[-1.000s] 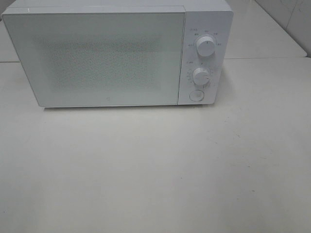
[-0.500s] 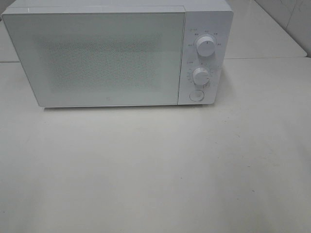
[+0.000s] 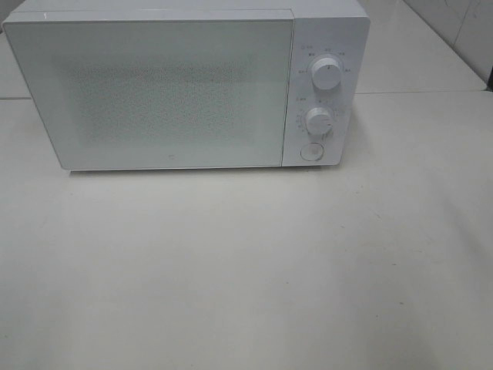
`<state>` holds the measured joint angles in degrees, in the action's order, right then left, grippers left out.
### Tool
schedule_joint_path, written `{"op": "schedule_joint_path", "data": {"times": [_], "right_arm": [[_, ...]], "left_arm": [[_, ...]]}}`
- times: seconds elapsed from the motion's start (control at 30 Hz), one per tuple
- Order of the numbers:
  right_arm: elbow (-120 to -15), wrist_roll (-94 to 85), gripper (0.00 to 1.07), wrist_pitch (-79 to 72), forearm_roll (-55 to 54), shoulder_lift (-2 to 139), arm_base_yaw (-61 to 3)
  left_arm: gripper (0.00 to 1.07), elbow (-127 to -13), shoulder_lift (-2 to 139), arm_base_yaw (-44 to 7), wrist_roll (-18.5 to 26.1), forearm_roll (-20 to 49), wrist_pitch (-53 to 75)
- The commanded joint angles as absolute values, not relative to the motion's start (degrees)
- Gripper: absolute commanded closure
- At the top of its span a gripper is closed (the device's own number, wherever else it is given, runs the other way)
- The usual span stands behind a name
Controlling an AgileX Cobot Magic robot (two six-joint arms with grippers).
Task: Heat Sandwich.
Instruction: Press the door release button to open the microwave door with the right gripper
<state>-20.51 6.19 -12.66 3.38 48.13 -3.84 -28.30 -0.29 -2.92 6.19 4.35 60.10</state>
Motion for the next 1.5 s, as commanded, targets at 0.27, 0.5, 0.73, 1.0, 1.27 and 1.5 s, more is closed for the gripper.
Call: {"op": "schedule_joint_path", "data": {"times": [0.27,0.5,0.73,1.0,1.27,1.5], "right_arm": [[-12.1,0.0,0.31,-39.7,-5.0,60.4,-3.5],[-9.7,-2.2,0.31,-49.0,-10.5,66.8,-7.2],[-9.2,-10.4,0.31,-57.7,-22.4,74.5,-18.2],[-10.8,-12.0,0.31,-68.0,-35.0,84.3,-30.9],[-16.7,-13.1,0.31,-70.2,-42.4,93.6,-40.2],[-21.8,-13.2,0.31,-70.0,-45.4,99.5,-45.4]], "left_arm": [[0.07,-28.2,-1.3,-2.8,5.7,4.8,59.4],[0.07,-28.2,-1.3,-2.8,5.7,4.8,59.4],[0.07,-28.2,-1.3,-2.8,5.7,4.8,59.4],[0.07,-28.2,-1.3,-2.8,5.7,4.8,59.4],[0.07,-28.2,-1.3,-2.8,5.7,4.8,59.4],[0.07,-28.2,-1.3,-2.8,5.7,4.8,59.4]]}}
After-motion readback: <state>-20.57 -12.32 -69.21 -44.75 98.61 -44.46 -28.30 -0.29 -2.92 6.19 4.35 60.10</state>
